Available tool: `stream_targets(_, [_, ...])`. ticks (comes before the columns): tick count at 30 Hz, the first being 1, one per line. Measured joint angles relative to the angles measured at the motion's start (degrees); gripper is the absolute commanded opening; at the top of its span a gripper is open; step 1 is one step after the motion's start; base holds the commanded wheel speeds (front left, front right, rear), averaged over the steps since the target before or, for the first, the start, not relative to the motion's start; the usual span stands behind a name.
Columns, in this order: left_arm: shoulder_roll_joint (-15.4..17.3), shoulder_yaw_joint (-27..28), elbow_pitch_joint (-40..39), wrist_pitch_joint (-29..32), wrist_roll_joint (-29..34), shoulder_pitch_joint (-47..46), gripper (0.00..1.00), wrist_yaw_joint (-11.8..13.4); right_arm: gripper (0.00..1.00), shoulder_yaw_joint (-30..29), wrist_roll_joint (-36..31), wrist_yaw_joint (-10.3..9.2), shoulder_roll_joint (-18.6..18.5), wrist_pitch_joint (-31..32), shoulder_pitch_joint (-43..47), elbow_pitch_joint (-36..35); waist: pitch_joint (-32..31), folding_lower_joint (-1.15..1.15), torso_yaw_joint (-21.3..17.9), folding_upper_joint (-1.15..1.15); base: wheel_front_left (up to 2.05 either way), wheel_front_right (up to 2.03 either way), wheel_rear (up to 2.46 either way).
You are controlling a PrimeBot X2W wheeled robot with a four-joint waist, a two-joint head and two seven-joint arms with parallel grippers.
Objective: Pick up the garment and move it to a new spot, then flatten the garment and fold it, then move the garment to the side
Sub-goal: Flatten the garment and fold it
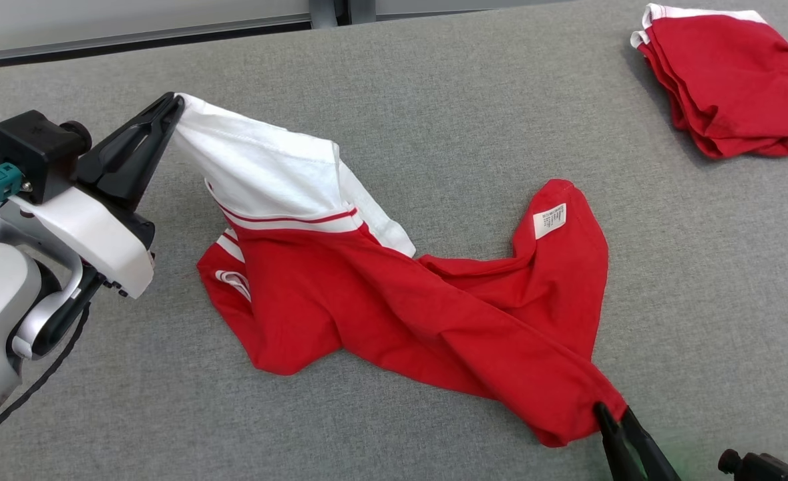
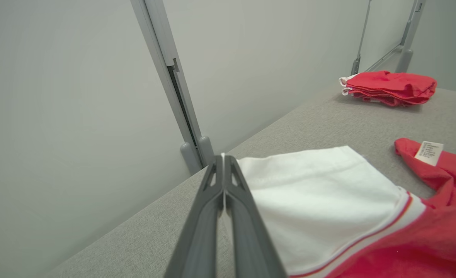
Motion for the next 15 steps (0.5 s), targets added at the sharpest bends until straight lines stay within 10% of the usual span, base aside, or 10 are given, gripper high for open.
stream_targets(5, [0.19, -0.01, -0.16, -0.01, 0.07, 0.00, 0.00, 0.34, 0.00, 1.59, 0.48, 0.00, 0.02, 0.01, -1.45, 1.08, 0.20, 0.00, 0.20, 0.00, 0.00, 0.00, 0.00])
stream_targets(15, [1.82, 1.13, -1.52, -2.68, 0.32, 0.43, 0.00, 1.14, 0.00, -6.84, -5.33, 0.00, -2.45, 0.09, -0.29, -6.99, -2.13, 0.00, -0.86, 0.00, 0.00, 0.00, 0.00])
